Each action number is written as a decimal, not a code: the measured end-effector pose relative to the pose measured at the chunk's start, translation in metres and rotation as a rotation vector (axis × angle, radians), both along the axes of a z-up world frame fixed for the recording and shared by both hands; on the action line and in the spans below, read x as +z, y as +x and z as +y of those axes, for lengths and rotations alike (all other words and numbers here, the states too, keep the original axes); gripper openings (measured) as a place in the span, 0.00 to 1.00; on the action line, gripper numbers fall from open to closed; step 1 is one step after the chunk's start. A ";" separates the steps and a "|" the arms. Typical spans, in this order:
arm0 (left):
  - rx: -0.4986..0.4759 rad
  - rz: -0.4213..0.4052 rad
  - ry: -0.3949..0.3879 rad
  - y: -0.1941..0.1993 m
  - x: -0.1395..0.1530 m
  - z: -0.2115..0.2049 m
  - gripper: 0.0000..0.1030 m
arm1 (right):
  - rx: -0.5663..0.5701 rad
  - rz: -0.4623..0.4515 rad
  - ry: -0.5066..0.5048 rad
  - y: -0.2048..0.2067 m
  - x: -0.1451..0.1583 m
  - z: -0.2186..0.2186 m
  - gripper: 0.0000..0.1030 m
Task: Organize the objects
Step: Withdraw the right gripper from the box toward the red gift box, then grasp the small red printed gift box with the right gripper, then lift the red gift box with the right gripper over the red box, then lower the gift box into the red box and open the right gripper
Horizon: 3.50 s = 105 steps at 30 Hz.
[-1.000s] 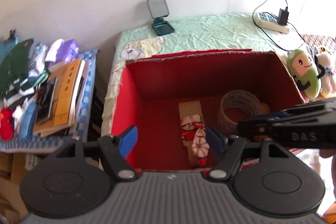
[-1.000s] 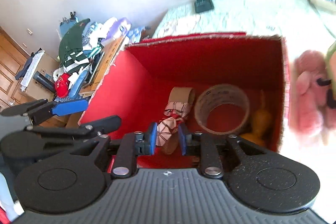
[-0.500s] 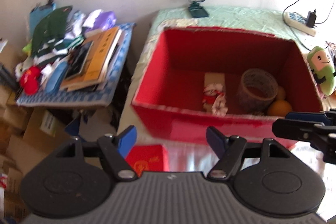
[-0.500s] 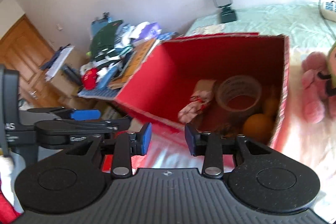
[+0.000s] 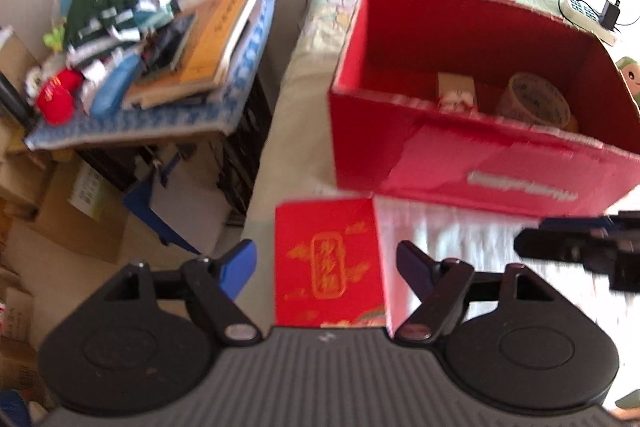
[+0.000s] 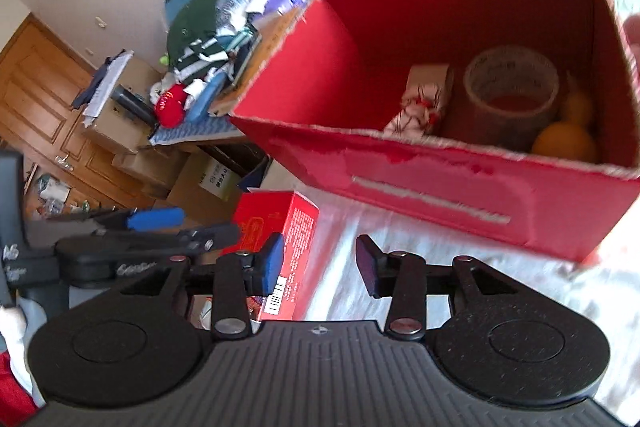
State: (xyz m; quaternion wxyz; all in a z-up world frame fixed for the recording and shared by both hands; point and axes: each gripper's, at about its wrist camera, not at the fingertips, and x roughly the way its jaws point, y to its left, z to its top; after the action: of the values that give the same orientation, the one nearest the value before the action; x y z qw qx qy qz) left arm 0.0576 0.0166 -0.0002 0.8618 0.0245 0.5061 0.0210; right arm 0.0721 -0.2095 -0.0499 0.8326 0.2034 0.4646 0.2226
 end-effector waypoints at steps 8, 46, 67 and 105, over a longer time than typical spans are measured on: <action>-0.027 0.128 -0.130 -0.009 -0.042 0.039 0.87 | -0.022 0.060 0.038 0.006 -0.019 0.033 0.51; -0.759 0.096 -0.194 -0.037 0.000 -0.178 0.75 | -0.171 0.216 0.016 -0.097 -0.009 -0.119 0.44; -0.739 -0.287 -0.177 0.027 0.119 -0.219 0.75 | -0.330 -0.223 0.036 -0.051 0.097 -0.192 0.43; -0.501 -0.012 -0.011 0.147 -0.004 -0.052 0.80 | -0.134 0.393 0.309 0.173 -0.049 -0.058 0.45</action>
State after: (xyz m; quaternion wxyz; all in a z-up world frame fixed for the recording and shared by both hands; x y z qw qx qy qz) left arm 0.2042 -0.0356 -0.0038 0.8433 0.1443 0.4791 -0.1960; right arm 0.2448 -0.2676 -0.0990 0.6983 0.3978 0.5636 0.1911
